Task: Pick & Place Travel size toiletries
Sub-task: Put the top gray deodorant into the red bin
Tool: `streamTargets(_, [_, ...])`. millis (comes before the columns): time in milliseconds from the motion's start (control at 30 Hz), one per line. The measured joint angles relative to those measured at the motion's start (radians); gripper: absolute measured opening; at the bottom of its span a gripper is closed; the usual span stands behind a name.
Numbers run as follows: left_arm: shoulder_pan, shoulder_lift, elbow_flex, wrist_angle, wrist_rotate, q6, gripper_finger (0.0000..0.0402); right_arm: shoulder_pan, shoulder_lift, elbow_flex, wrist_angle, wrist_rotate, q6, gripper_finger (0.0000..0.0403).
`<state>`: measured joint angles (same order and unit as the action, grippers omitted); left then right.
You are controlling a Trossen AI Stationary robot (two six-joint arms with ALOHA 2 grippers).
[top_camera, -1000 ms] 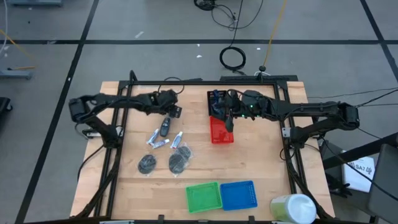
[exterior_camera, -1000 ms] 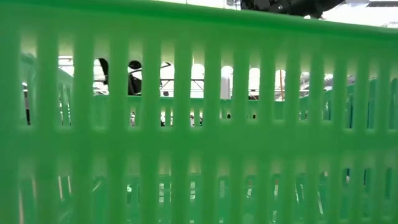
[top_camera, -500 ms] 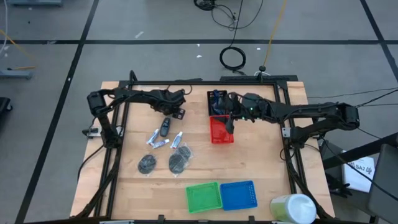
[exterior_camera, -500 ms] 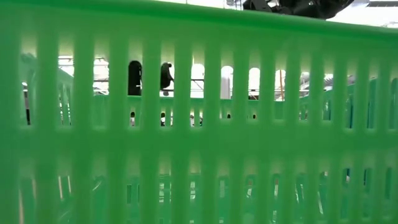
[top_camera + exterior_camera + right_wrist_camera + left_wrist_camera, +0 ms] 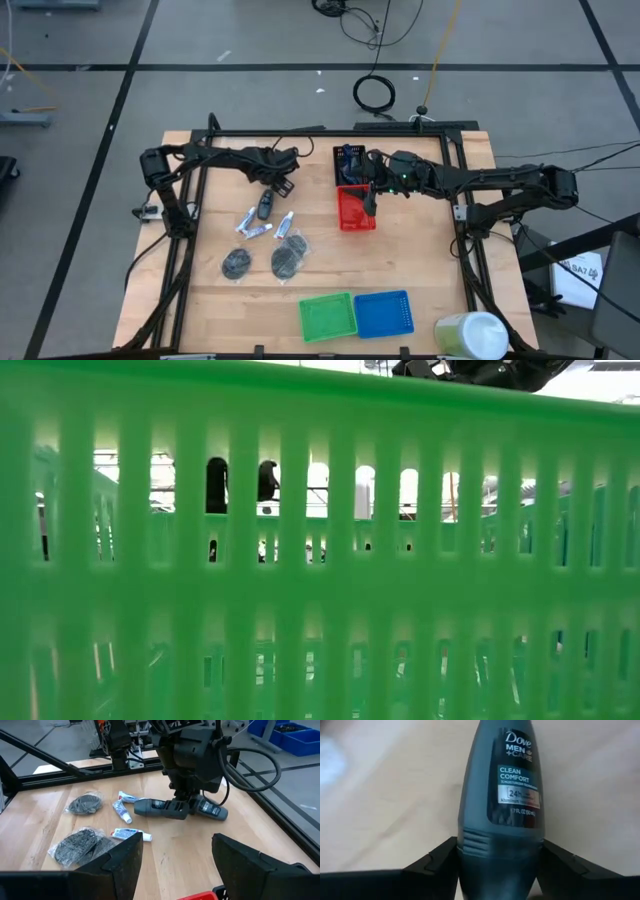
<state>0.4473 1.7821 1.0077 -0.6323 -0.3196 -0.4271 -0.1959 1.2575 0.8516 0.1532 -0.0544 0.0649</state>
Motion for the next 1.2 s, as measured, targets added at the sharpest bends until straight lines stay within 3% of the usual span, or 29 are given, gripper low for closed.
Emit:
streamTargets(100, [-0.017, 0.000, 0.000, 0.003, -0.066, 0.011, 0.0186, 0.000, 0.000, 0.000, 0.000, 0.000, 0.000, 0.0224])
streamTargets(333, [-0.078, -0.032, 0.000, 0.032, -0.098, 0.074, 0.0186, 0.000, 0.000, 0.000, 0.000, 0.000, 0.001, 0.0222])
streamTargets(533, [-0.182, -0.206, 0.000, 0.147, -0.187, 0.141, 0.0186, 0.000, 0.000, 0.000, -0.002, 0.001, 0.001, 0.0221])
streamTargets(767, [-0.300, -0.458, -0.033, 0.256, -0.169, 0.306, 0.0186, -0.007, 0.000, 0.000, -0.004, 0.005, 0.001, 0.0220])
streamTargets(1033, [-0.399, -0.711, -0.300, 0.647, -0.037, 0.403, 0.0186, -0.006, 0.000, 0.000, 0.005, 0.005, 0.001, 0.0219])
streamTargets(1200, [-0.411, -0.766, -0.470, 0.907, -0.031, 0.416, 0.0186, 0.021, 0.049, 0.000, 0.131, 0.001, 0.024, 0.0218])
